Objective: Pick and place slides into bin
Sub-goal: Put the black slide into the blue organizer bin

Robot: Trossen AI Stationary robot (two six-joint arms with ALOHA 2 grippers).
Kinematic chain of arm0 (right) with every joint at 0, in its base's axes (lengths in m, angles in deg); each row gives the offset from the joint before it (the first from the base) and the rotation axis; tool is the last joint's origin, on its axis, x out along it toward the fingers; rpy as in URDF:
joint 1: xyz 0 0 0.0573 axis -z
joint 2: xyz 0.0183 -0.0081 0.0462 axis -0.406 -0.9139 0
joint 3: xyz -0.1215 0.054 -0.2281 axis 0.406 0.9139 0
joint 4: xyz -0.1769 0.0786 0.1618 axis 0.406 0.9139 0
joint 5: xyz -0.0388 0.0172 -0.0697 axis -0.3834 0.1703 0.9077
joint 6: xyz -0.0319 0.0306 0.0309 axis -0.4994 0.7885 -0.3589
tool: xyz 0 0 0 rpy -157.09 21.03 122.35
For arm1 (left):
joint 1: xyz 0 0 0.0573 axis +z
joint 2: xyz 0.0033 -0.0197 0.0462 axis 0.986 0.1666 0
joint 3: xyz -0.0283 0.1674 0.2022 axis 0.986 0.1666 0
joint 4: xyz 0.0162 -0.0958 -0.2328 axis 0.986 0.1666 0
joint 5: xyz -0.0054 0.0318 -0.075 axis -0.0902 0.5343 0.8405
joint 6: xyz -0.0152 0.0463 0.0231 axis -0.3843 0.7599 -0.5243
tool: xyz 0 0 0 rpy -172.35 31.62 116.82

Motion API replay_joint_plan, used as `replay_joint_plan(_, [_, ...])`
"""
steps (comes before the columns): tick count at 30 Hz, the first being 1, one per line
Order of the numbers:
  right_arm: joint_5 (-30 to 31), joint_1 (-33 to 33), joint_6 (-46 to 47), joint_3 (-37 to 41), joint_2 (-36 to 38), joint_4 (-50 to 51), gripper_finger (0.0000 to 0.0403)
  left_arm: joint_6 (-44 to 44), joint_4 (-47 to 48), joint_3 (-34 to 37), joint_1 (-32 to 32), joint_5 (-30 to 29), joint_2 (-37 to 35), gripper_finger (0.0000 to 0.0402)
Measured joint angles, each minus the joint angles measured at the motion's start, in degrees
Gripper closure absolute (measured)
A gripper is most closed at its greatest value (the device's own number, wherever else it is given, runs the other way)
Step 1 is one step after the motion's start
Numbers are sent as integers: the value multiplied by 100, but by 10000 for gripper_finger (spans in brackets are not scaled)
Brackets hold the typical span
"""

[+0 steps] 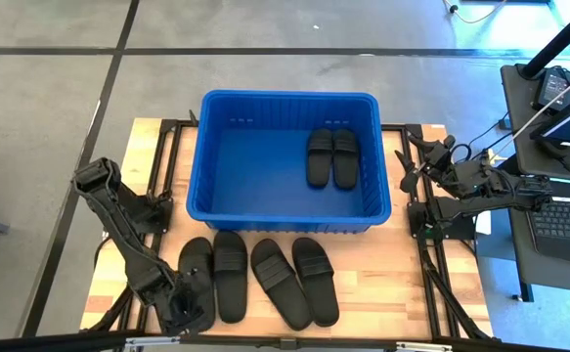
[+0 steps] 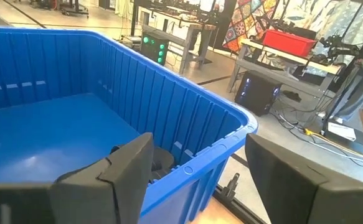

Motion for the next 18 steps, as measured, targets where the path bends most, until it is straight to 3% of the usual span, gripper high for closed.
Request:
replay_joint_plan(9, [0, 0, 9, 2, 0, 4, 147, -309, 3307, -1217, 18, 214, 492, 207])
replay_joint_plan(13, [0, 0, 10, 2, 0, 6, 147, -52, 3776, -1587, 38, 258, 993, 207])
replay_joint_plan(18, [0, 0, 9, 2, 0, 8, 147, 293, 3719, -1618, 61, 274, 1638, 207])
